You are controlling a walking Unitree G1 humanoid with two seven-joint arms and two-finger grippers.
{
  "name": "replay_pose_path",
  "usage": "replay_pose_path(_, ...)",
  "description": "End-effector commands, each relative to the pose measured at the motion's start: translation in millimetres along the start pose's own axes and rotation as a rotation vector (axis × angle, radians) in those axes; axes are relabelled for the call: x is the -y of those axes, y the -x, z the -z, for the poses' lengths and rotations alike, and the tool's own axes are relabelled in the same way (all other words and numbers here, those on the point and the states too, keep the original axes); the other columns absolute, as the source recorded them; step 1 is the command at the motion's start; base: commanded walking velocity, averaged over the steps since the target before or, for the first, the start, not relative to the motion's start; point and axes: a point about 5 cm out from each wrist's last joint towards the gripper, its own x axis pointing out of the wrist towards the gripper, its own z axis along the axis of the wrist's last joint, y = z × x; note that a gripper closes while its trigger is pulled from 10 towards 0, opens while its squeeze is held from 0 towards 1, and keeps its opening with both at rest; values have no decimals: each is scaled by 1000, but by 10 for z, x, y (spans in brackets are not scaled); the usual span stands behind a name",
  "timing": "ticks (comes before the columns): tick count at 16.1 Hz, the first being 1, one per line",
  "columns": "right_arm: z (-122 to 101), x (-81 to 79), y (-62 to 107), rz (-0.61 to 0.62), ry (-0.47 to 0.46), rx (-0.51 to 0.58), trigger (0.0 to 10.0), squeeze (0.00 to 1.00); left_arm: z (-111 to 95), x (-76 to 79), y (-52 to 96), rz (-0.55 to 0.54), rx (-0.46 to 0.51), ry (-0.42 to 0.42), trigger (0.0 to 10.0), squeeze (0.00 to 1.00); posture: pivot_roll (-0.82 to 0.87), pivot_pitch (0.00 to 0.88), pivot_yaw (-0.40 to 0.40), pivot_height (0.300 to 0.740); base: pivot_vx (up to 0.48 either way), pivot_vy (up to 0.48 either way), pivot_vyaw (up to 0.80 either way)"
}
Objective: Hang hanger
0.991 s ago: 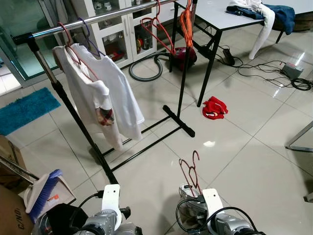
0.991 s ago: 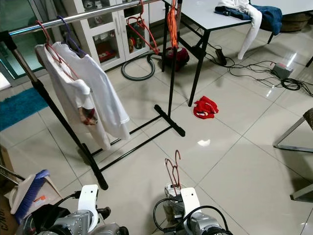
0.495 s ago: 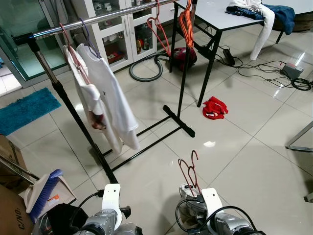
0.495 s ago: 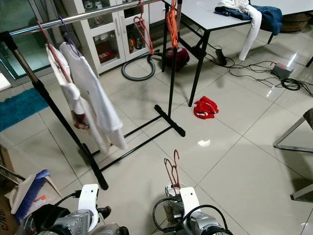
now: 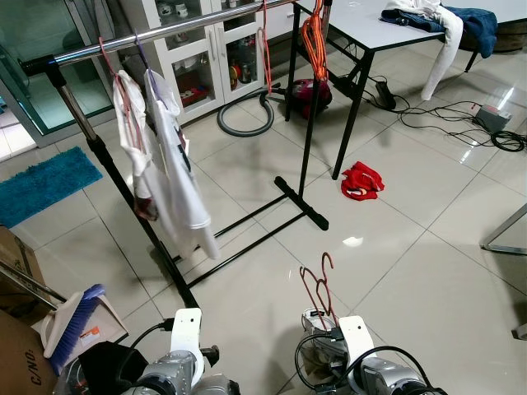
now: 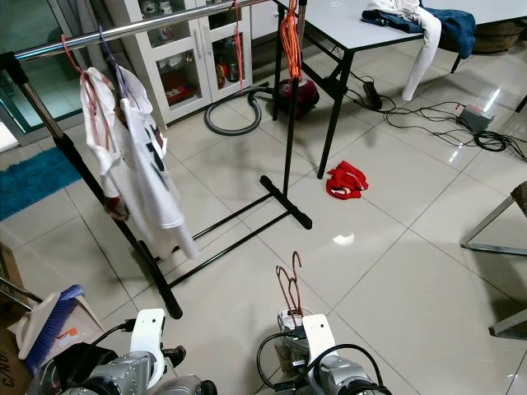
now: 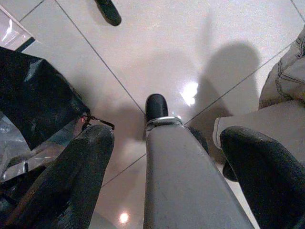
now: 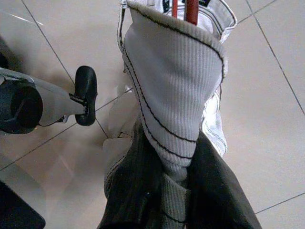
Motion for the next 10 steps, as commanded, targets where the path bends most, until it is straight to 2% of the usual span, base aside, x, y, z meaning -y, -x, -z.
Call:
replay_pose_path(1, -21, -33, -5, -3, -2, -3, 10000, 0, -34, -20, 2, -2, 8, -15, 10000, 0, -86, 0, 59, 740, 0, 0, 0)
replay_pose_path(10, -7, -31, -5, 1, 0, -9, 10000, 0, -39, -29, 2, -3, 7, -26, 10000, 0, -90, 0, 62, 740, 0, 0, 0)
